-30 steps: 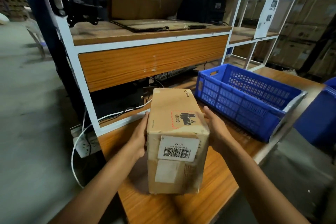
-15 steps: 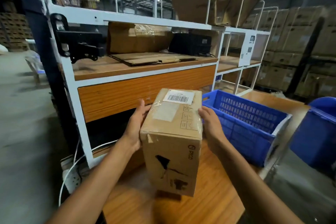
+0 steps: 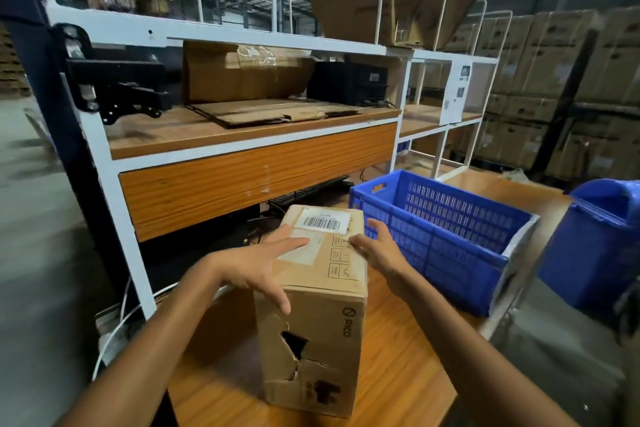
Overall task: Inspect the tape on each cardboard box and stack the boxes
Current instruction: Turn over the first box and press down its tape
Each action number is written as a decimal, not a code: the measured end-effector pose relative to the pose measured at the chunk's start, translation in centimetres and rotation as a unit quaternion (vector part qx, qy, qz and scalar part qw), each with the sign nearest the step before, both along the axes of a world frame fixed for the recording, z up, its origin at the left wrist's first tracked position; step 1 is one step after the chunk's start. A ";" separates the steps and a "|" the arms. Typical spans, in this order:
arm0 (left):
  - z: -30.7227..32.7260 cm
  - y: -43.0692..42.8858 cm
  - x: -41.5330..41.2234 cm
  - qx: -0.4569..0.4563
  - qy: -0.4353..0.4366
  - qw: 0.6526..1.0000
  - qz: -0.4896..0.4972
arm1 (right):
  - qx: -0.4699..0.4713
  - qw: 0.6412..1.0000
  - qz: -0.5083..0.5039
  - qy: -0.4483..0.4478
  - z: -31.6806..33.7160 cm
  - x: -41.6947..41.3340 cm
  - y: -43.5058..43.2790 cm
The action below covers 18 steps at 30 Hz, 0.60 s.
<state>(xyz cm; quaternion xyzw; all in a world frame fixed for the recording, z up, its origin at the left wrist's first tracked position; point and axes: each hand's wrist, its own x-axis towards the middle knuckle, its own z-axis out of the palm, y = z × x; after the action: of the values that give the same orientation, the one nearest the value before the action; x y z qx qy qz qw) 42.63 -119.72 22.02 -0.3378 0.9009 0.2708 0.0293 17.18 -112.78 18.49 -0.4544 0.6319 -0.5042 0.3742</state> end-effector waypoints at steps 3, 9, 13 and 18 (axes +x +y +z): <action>0.8 -0.7 -0.2 -0.025 -0.031 0.999 0.008 | 0.020 0.997 0.073 0.012 -0.2 -2.0 -2.0; 0.1 -2.2 1.0 -0.100 0.051 0.985 0.127 | 0.014 0.999 0.026 -0.042 -2.1 -3.8 -6.1; -2.5 -1.8 0.7 -0.037 0.240 0.932 0.271 | 0.064 0.992 -0.090 -0.069 -2.8 -5.3 -7.3; -5.1 -1.1 -2.6 0.081 0.441 0.829 0.336 | 0.041 0.978 -0.081 -0.188 -0.8 -6.7 -5.7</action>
<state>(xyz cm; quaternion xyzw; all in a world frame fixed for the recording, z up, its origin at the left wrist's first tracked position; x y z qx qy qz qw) 40.02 -120.84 16.89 -0.4608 0.6241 0.4558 -0.4363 10.49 -118.49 17.73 -0.2828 0.6051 -0.5831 0.4625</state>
